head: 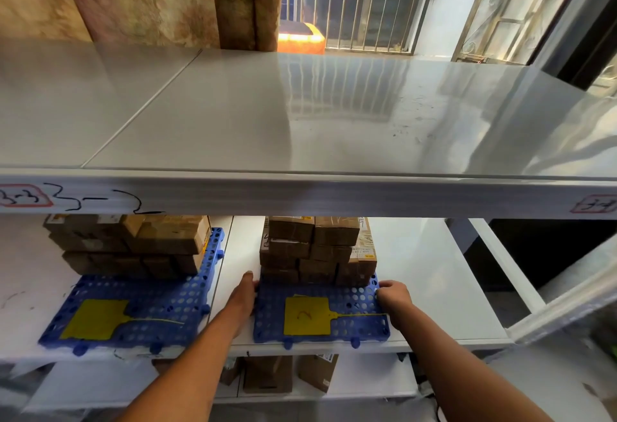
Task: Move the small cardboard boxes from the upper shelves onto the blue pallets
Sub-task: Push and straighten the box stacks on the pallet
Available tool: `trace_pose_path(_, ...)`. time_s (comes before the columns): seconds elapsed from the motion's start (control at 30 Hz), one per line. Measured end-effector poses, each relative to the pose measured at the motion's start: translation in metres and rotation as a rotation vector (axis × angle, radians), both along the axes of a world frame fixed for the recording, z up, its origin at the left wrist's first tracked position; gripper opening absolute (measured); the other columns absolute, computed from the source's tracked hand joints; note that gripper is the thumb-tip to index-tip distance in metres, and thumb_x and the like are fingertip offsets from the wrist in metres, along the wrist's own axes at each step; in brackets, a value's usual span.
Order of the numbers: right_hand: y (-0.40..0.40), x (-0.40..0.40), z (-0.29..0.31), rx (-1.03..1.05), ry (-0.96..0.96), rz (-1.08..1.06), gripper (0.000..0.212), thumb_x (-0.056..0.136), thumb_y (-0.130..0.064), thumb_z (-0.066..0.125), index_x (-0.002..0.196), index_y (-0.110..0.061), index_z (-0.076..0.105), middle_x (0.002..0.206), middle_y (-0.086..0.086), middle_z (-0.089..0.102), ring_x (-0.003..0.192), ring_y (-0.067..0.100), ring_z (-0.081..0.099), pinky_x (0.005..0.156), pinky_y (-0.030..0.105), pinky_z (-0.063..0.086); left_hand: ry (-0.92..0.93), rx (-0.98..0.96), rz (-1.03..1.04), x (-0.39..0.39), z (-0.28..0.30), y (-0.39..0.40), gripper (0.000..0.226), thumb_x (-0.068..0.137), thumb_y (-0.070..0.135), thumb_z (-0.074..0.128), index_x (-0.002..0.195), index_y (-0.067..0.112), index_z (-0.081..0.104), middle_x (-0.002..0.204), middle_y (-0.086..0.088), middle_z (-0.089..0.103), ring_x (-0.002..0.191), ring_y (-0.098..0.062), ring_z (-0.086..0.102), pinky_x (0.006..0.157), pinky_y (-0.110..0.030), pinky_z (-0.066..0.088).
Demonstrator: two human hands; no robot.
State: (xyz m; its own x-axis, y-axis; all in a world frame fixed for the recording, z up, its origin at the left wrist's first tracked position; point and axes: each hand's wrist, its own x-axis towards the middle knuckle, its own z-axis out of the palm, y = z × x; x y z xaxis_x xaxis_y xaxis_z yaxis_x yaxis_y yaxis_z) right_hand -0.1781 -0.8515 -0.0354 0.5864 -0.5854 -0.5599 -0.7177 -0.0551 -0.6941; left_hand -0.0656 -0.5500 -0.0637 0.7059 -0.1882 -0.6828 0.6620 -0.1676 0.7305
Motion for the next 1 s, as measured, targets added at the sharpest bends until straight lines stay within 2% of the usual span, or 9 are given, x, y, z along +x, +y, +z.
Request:
trace_pose_path(0.17,-0.017,-0.007,0.0,-0.008,-0.005,-0.018,0.029,0.096,0.004,0.047,0.114,0.0,0.069,0.101,0.016,0.07,0.089,0.033,0.069,0.082,0.041,0.06,-0.013,0.008,-0.042,-0.001,0.0,-0.018,0.062,0.105,0.051,0.014,0.126,0.014,0.059,0.102,-0.006,0.066,0.094,-0.022,0.061,0.077,-0.032,0.044)
trace_pose_path(0.33,-0.029,-0.01,-0.002,-0.007,-0.013,-0.009,0.025,0.098,0.003,0.048,0.113,-0.002,0.068,0.105,0.016,0.07,0.096,0.035,0.069,0.088,0.044,0.06,-0.033,0.011,-0.044,-0.005,0.001,-0.03,0.058,0.105,0.048,0.017,0.093,0.018,0.065,0.107,-0.011,0.066,0.091,-0.023,0.061,0.076,-0.032,0.045)
trace_pose_path(0.5,-0.031,-0.012,-0.003,-0.008,-0.023,0.0,0.025,0.098,0.002,0.048,0.111,-0.003,0.068,0.104,0.016,0.07,0.096,0.035,0.07,0.087,0.044,0.06,-0.054,0.036,-0.042,-0.007,0.002,-0.033,0.054,0.106,0.047,0.019,0.091,0.02,0.063,0.11,-0.013,0.065,0.094,-0.026,0.061,0.088,-0.035,0.044)
trace_pose_path(0.63,-0.032,-0.013,-0.003,0.008,-0.02,0.019,0.024,0.1,-0.001,0.047,0.111,-0.004,0.069,0.109,0.017,0.072,0.096,0.033,0.07,0.087,0.043,0.06,-0.09,0.13,-0.037,-0.013,0.0,-0.032,0.048,0.105,0.044,0.023,0.097,0.016,0.061,0.123,-0.018,0.063,0.111,-0.034,0.059,0.103,-0.044,0.044)
trace_pose_path(0.73,-0.036,-0.015,-0.002,-0.013,-0.013,0.038,0.025,0.1,-0.003,0.047,0.112,-0.003,0.069,0.11,0.017,0.072,0.1,0.034,0.07,0.09,0.044,0.06,-0.125,0.163,-0.027,-0.019,0.002,-0.031,0.044,0.105,0.041,0.025,0.088,0.019,0.059,0.128,-0.021,0.061,0.115,-0.036,0.058,0.108,-0.049,0.043)
trace_pose_path(0.77,-0.037,-0.015,-0.002,-0.029,-0.01,0.048,0.026,0.101,-0.005,0.046,0.111,-0.002,0.069,0.11,0.018,0.071,0.1,0.034,0.07,0.09,0.044,0.06,-0.134,0.175,-0.034,-0.021,0.001,-0.03,0.045,0.105,0.041,0.024,0.091,0.019,0.06,0.133,-0.021,0.059,0.119,-0.036,0.056,0.11,-0.05,0.041)
trace_pose_path(0.83,-0.036,-0.017,0.002,-0.077,0.001,0.074,0.027,0.102,-0.009,0.045,0.108,0.0,0.069,0.11,0.02,0.071,0.097,0.033,0.068,0.089,0.044,0.058,-0.151,0.203,-0.047,-0.027,0.001,-0.021,0.054,0.106,0.044,0.022,0.125,0.012,0.061,0.147,-0.017,0.05,0.132,-0.035,0.049,0.115,-0.05,0.035)
trace_pose_path(0.87,-0.035,-0.019,0.006,-0.118,0.018,0.091,0.028,0.102,-0.012,0.044,0.108,0.001,0.068,0.111,0.021,0.07,0.098,0.033,0.067,0.089,0.044,0.057,-0.154,0.22,-0.052,-0.029,0.002,-0.016,0.059,0.106,0.045,0.02,0.14,0.01,0.053,0.152,-0.015,0.045,0.137,-0.034,0.044,0.118,-0.05,0.031)
trace_pose_path(1.0,-0.013,-0.036,0.027,-0.378,0.117,0.152,0.038,0.105,-0.025,0.041,0.129,-0.002,0.06,0.133,0.02,0.063,0.117,0.035,0.062,0.098,0.042,0.05,-0.192,0.225,-0.017,-0.042,0.023,0.012,0.061,0.108,0.044,0.02,0.15,0.007,0.043,0.157,-0.014,0.04,0.143,-0.034,0.037,0.12,-0.049,0.027)
